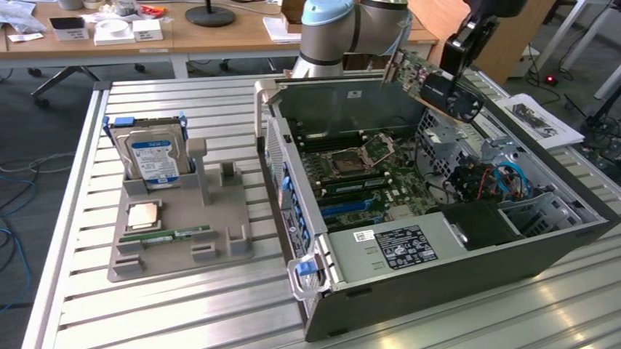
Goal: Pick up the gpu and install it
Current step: 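Insert the gpu into the slot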
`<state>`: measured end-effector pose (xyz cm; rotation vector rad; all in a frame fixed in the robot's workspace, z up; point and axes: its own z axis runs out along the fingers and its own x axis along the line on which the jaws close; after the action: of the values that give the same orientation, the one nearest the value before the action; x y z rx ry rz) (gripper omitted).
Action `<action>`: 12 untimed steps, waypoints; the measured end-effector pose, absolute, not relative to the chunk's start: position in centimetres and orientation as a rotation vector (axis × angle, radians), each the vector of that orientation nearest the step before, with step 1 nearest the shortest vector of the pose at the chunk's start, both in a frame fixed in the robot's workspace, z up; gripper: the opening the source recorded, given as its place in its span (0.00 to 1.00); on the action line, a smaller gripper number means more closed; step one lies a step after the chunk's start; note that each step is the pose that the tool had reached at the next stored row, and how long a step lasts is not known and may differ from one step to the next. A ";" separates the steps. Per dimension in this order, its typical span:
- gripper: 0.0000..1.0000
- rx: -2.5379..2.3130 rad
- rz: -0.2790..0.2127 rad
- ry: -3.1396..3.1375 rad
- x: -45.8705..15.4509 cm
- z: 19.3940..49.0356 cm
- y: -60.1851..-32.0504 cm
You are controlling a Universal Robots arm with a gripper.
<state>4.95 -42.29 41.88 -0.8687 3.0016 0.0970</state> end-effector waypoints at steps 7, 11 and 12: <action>0.27 -0.989 0.098 2.967 5.0 41.9 -42.3; 0.27 -1.059 0.098 2.944 5.0 41.9 -42.3; 0.27 -1.076 0.099 2.938 4.9 41.9 -42.3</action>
<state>4.95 -42.29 41.87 -1.0761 2.9382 0.0985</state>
